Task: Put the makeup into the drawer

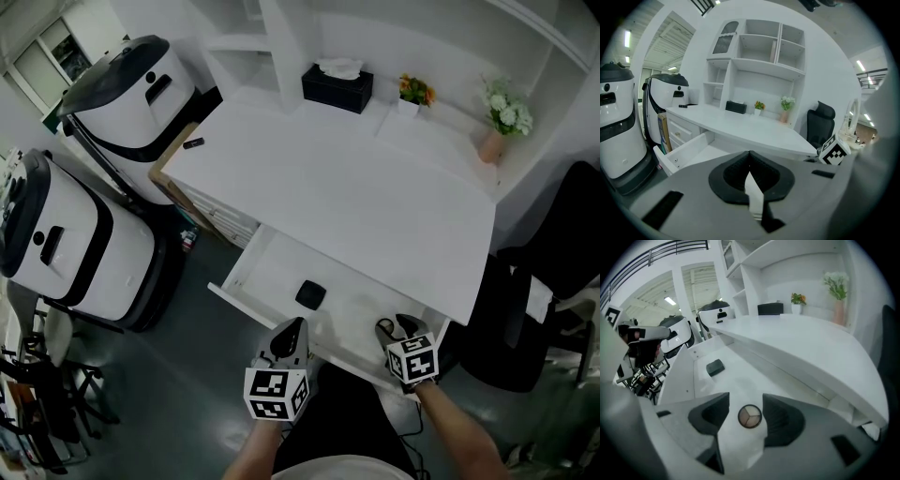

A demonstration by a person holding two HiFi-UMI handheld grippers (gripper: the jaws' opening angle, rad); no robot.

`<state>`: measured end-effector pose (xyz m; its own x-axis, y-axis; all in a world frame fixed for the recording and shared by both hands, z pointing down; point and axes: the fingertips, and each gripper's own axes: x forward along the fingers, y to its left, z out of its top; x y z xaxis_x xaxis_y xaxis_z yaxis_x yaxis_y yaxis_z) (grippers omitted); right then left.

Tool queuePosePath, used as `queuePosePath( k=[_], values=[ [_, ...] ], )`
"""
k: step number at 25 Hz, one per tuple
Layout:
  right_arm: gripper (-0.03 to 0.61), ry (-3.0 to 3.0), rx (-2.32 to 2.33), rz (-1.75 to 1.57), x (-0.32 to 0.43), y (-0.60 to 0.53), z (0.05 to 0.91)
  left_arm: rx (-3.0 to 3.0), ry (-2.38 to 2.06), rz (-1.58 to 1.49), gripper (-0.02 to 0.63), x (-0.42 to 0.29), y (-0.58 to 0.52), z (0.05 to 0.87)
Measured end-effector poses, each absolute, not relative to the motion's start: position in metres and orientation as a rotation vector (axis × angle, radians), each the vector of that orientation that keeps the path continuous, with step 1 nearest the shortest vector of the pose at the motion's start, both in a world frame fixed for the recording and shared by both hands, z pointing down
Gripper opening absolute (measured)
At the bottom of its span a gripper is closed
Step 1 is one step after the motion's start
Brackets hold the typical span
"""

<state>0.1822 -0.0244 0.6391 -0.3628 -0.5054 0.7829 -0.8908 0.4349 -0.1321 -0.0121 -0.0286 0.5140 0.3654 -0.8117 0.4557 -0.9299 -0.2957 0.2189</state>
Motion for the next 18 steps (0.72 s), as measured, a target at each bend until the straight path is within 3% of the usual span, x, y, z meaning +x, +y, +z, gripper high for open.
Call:
queuePosePath(
  k=[18],
  values=[
    [0.217, -2.057, 1.639, 0.740, 0.257, 0.008, 0.539, 2.297, -1.398, 0.303, 0.002, 0.002, -0.004, 0.503]
  ],
)
